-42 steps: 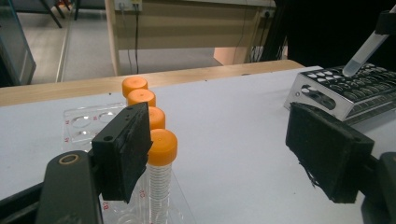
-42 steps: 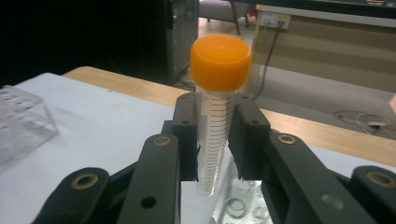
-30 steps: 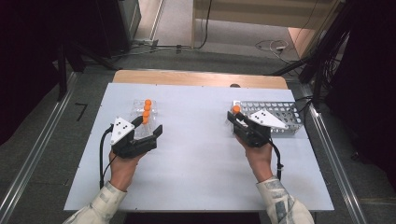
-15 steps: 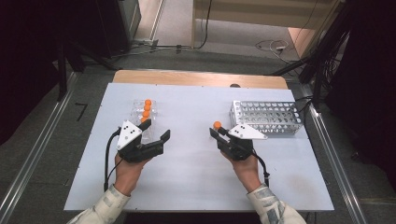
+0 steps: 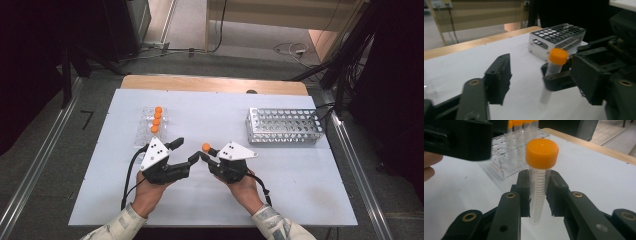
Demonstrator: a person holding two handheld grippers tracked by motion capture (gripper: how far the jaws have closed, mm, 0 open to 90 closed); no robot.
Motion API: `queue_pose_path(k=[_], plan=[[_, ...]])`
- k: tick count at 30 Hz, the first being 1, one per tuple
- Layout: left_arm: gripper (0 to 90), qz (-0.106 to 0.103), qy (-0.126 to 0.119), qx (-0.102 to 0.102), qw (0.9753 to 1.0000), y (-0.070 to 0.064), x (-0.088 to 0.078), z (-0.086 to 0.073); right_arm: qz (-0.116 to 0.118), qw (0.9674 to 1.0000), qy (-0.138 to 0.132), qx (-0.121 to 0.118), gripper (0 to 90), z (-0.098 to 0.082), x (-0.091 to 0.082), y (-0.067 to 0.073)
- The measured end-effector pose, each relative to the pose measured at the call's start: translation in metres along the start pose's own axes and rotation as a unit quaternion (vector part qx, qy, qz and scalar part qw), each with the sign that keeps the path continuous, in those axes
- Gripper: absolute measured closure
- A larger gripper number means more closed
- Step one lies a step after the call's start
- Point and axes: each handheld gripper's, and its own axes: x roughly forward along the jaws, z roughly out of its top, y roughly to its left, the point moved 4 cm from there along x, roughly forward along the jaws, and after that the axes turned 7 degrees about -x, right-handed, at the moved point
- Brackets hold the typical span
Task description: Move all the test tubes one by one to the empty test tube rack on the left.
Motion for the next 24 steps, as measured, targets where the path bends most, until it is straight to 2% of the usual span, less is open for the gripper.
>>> queue_pose_path(k=[3,7,12,15,22,24], plan=[[43.3,-0.011,0.008,0.005,0.9999,-0.004,0.003,-0.003,0.011,0.9999,0.004,-0.009,71.6,0.0,0.004,0.008],[53.2,-0.01,0.013,0.012,0.9998,-0.004,0.005,-0.006,0.019,0.9997,0.005,-0.011,71.7,0.001,0.006,0.016],[64.7,-0.009,0.015,0.023,0.9996,-0.004,0.005,-0.008,0.024,0.9996,0.005,-0.014,71.6,0.001,0.007,0.019],[67.7,-0.006,0.016,0.033,0.9993,-0.006,0.006,-0.009,0.026,0.9996,0.006,-0.012,71.6,0.001,0.008,0.018],[69.6,0.003,0.015,0.035,0.9993,-0.006,0.006,-0.009,0.027,0.9996,0.008,-0.007,71.2,0.0,0.007,0.018],[69.7,0.004,0.009,0.033,0.9994,-0.006,0.004,-0.007,0.029,0.9995,0.011,-0.005,61.3,0.001,0.008,0.018]])
